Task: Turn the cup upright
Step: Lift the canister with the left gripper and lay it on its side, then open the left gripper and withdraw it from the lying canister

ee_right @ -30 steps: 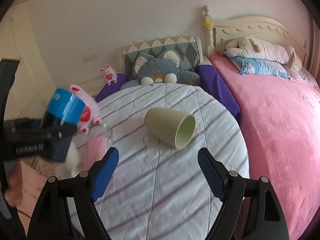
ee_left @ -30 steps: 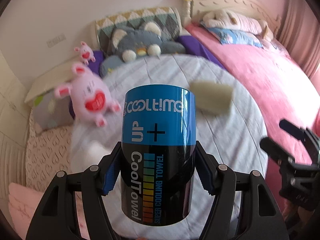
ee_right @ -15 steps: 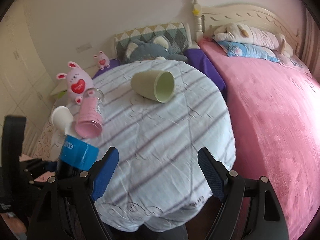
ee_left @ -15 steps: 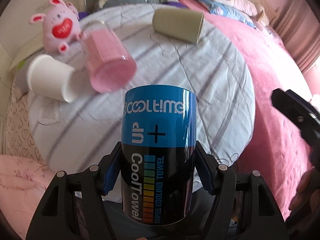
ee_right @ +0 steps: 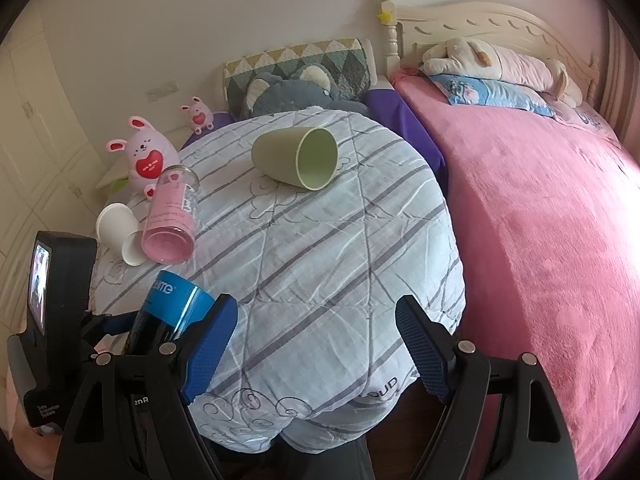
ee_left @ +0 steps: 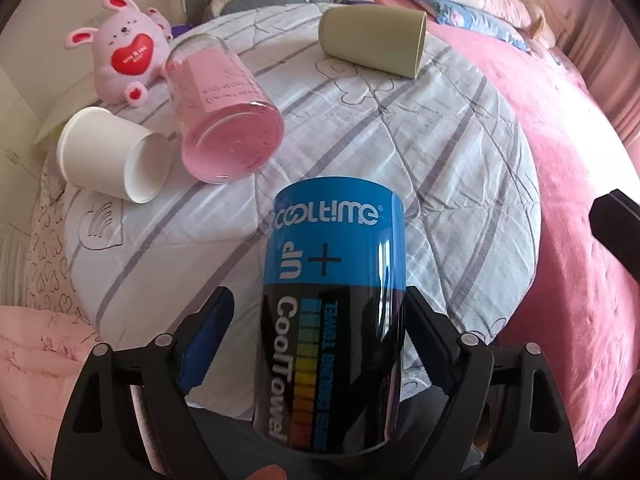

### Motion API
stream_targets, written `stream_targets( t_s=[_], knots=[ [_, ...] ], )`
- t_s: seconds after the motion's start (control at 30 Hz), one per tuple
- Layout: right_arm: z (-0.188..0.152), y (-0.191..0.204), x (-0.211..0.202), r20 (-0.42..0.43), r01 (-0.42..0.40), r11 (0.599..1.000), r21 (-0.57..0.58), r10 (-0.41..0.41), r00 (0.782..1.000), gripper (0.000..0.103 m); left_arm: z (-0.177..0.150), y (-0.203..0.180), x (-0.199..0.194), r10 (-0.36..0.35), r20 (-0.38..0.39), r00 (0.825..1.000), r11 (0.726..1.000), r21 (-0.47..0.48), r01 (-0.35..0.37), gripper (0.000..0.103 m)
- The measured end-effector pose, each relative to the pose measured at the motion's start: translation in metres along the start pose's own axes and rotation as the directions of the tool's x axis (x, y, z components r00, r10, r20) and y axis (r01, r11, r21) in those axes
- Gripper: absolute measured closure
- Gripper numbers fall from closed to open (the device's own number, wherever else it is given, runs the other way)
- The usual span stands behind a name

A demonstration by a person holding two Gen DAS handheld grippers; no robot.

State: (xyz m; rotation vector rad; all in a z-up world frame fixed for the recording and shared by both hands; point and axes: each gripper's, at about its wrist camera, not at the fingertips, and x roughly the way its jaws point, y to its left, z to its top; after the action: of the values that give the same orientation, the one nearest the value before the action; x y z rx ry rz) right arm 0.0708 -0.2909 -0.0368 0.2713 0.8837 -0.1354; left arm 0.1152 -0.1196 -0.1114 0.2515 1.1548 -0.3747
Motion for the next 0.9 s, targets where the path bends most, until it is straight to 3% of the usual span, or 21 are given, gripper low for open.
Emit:
stream_targets(
  t_s=[0.6,0.8,0.9],
  knots=[
    [-0.011,0.041,-0.046,0.07,-0.048,0.994,-0.094,0.055,0.996,0.02,-0.043,0.024,-0.079,0.052,0.124,0.991,0.998,-0.041,-0.047,0.014],
    [-0.023,0.06,-0.067,0.092,-0.066,0.988,-0.138,0.079,0.993,0.021,-0.078,0.042,-0.118,0.139,0.181,0.974,0.988,-0.096,-0.124,0.013],
    [-0.031,0.068,-0.074,0.092,-0.077,0.985,-0.157,0.092,0.991,0.021,-0.101,0.049,-0.139,0.188,0.222,0.957,0.978,-0.135,-0.16,0.004]
  ],
)
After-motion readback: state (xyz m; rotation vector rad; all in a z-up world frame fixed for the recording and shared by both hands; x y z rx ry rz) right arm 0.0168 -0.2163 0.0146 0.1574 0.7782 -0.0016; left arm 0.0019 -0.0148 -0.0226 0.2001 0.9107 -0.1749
